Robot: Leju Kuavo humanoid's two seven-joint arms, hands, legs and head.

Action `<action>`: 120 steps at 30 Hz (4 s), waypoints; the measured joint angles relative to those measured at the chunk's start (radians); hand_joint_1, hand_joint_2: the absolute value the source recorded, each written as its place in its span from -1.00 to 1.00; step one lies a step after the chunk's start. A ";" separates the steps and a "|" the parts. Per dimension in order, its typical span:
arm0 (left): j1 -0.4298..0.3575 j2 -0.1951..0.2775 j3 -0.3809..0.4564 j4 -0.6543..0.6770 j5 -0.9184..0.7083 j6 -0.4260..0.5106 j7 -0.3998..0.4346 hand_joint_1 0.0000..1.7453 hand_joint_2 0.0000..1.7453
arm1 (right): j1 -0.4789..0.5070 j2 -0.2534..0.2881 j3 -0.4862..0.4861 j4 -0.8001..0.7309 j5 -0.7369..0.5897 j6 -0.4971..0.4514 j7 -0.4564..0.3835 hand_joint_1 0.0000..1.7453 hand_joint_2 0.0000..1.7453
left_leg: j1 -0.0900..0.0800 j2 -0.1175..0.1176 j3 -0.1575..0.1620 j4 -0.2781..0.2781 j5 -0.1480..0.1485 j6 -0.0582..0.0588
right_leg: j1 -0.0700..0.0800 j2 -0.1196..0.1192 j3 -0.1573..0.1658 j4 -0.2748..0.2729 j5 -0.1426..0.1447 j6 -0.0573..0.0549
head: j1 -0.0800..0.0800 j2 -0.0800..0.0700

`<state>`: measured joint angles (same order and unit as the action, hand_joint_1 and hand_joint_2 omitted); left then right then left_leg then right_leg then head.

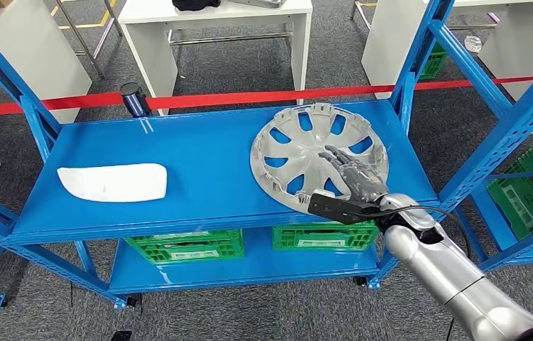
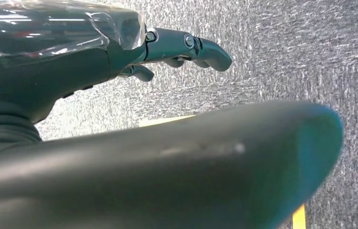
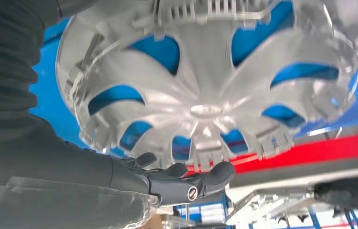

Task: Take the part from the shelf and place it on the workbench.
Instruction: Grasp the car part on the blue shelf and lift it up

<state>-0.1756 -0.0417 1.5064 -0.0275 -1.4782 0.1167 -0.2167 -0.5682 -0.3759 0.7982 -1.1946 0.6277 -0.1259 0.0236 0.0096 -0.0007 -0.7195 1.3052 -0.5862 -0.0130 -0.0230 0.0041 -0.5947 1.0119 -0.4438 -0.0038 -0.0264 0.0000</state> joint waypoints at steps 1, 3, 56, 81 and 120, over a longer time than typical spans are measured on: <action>0.000 0.000 0.000 0.000 0.000 0.000 0.000 -1.00 -1.00 | -0.001 0.002 0.003 0.006 0.000 0.000 0.000 -1.00 1.00 | 0.000 0.000 0.003 -0.010 0.016 0.002 | 0.001 0.000 0.000 0.000 0.000 0.000 | 0.000 0.000; 0.000 0.000 0.000 0.000 0.000 0.000 0.000 -1.00 -1.00 | -0.005 0.007 0.007 0.014 0.001 0.000 0.000 -1.00 1.00 | -0.002 -0.001 0.064 -0.137 0.085 0.014 | 0.004 0.002 0.002 0.000 0.000 0.000 | 0.000 0.000; -0.010 0.003 0.000 -0.001 0.047 -0.008 -0.028 -1.00 -1.00 | -0.144 0.050 0.210 0.244 -0.035 0.212 0.004 -1.00 1.00 | -0.011 -0.001 0.115 -0.284 0.140 0.017 | 0.004 -0.003 0.008 -0.015 0.005 0.008 | 0.002 0.000; -0.016 0.010 0.000 0.000 0.097 -0.003 -0.073 -1.00 -1.00 | -0.168 0.063 0.201 0.318 0.001 0.194 -0.001 0.86 1.00 | -0.009 -0.003 0.135 -0.313 0.160 0.043 | 0.006 -0.004 -0.010 0.034 -0.019 0.038 | 0.002 0.000; -0.014 0.013 0.000 0.001 0.083 -0.012 -0.117 -1.00 1.00 | -0.166 0.092 0.149 0.314 -0.047 0.149 -0.017 1.00 1.00 | 0.002 -0.002 0.042 -0.137 0.069 -0.004 | 0.002 -0.005 0.019 -0.018 0.001 -0.001 | -0.003 0.000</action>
<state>-0.1897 -0.0286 1.5064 -0.0263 -1.3948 0.1045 -0.3341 -0.7344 -0.2839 0.9477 -0.8802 0.5808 0.0230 0.0067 0.0112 -0.0028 -0.6770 1.1684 -0.5175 -0.0170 -0.0207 -0.0004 -0.5756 0.9936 -0.4427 -0.0052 -0.0298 0.0000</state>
